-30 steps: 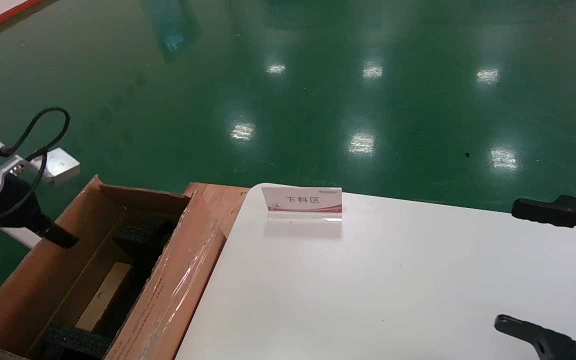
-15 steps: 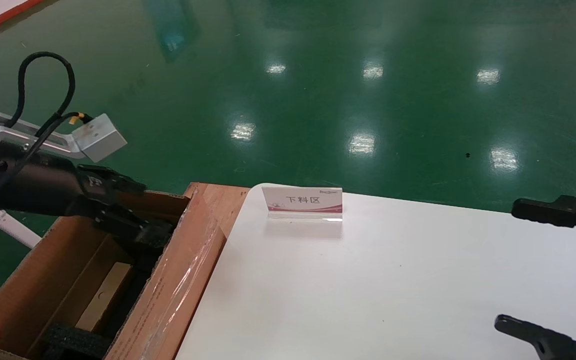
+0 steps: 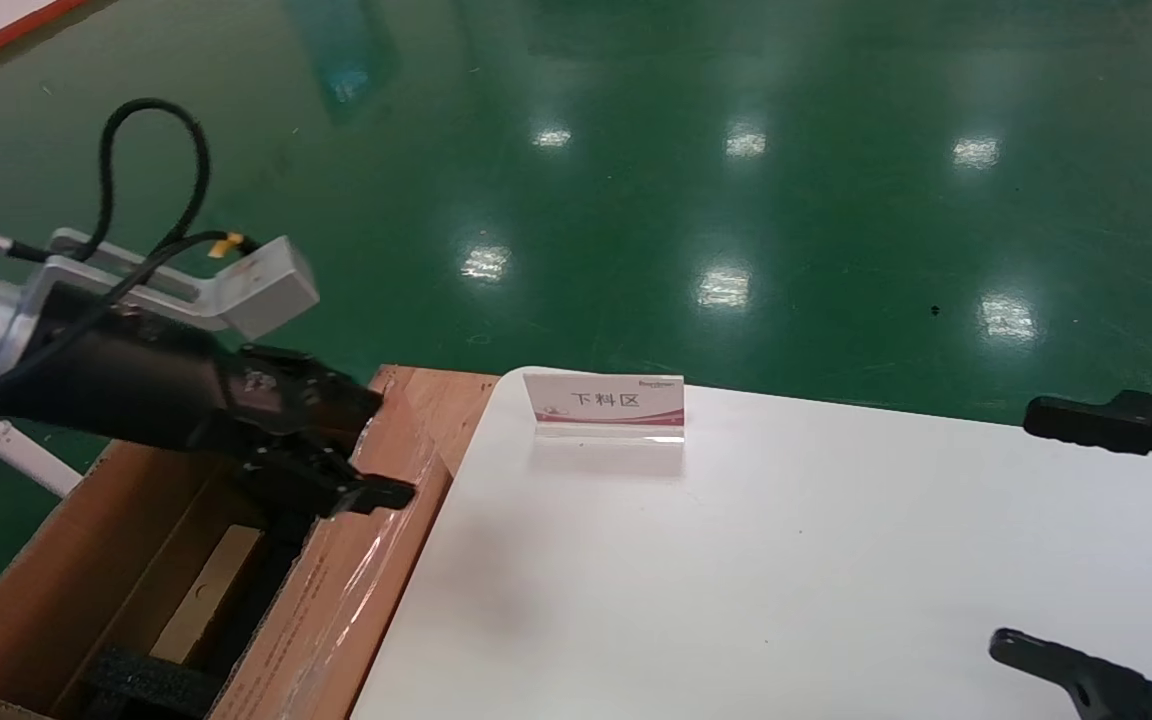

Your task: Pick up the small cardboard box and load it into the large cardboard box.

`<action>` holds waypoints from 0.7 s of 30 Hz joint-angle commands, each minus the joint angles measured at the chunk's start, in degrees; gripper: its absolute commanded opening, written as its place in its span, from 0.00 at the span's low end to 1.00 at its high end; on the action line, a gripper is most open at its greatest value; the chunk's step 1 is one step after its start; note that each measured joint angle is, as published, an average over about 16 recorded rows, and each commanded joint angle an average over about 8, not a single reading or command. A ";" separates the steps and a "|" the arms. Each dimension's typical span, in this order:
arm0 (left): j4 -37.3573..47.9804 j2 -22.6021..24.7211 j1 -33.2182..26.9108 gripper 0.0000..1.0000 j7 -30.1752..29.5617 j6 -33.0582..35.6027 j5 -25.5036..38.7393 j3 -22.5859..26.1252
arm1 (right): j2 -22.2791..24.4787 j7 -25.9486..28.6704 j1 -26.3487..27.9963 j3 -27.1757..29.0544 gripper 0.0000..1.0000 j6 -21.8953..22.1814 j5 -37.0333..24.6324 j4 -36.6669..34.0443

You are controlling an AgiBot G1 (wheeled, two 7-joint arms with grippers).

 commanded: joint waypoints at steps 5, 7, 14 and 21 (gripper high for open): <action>-0.20 1.60 9.08 1.00 2.97 1.60 -0.85 -11.30 | 0.00 -0.01 0.01 -0.02 1.00 0.00 0.01 -0.01; -0.26 2.15 12.19 1.00 3.99 2.16 -1.14 -15.18 | 0.00 -0.01 0.01 -0.02 1.00 0.00 0.01 -0.01; -0.49 4.06 22.99 1.00 7.52 4.06 -2.15 -28.62 | 0.01 -0.02 0.02 -0.04 1.00 0.00 0.02 -0.02; -0.73 5.98 33.84 1.00 11.07 5.98 -3.17 -42.15 | -0.01 0.01 -0.01 0.03 1.00 -0.01 -0.02 -0.01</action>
